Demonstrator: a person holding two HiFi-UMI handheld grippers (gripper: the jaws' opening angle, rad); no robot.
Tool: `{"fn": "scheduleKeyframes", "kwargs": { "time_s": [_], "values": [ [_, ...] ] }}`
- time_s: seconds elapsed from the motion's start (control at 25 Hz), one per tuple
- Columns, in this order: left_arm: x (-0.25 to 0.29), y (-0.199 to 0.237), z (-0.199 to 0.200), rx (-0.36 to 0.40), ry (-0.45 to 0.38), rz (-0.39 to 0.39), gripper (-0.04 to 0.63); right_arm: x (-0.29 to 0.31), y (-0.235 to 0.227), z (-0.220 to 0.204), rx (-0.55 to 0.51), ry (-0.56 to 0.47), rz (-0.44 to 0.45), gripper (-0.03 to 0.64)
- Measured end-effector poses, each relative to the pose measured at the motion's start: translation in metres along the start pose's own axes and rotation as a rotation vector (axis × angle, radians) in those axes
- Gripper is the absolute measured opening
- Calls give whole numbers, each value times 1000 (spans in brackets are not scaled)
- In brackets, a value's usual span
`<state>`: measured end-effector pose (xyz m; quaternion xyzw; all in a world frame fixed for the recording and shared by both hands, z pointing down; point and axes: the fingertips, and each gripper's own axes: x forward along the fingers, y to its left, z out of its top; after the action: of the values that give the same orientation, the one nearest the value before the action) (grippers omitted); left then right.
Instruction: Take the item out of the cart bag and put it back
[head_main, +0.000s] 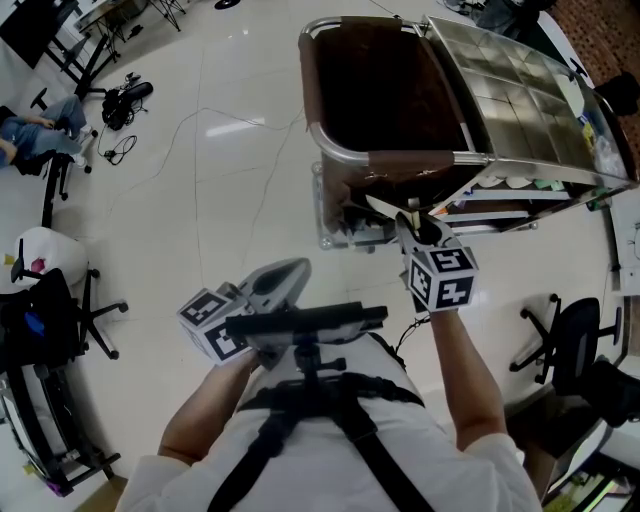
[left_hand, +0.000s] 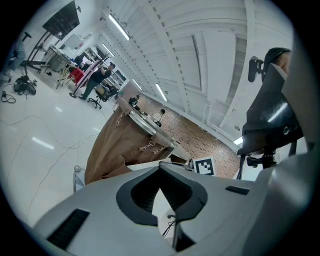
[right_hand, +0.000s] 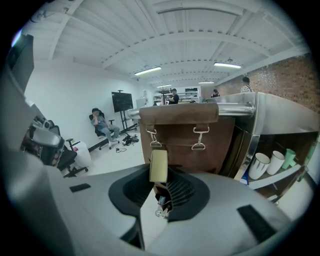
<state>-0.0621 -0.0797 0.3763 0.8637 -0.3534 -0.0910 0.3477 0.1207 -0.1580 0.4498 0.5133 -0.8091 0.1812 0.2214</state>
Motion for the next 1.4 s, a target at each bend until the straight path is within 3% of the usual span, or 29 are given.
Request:
{"fn": "scheduleKeyframes", "kwargs": {
  "time_s": [0.72,1.4],
  "values": [
    [-2,-2,0,7,5,-1,3,44,6,-15,-46,96,2,77],
    [-5,3,1,-9,-13,11,4,77,1,-34,-16,180,-37,78]
  ]
}}
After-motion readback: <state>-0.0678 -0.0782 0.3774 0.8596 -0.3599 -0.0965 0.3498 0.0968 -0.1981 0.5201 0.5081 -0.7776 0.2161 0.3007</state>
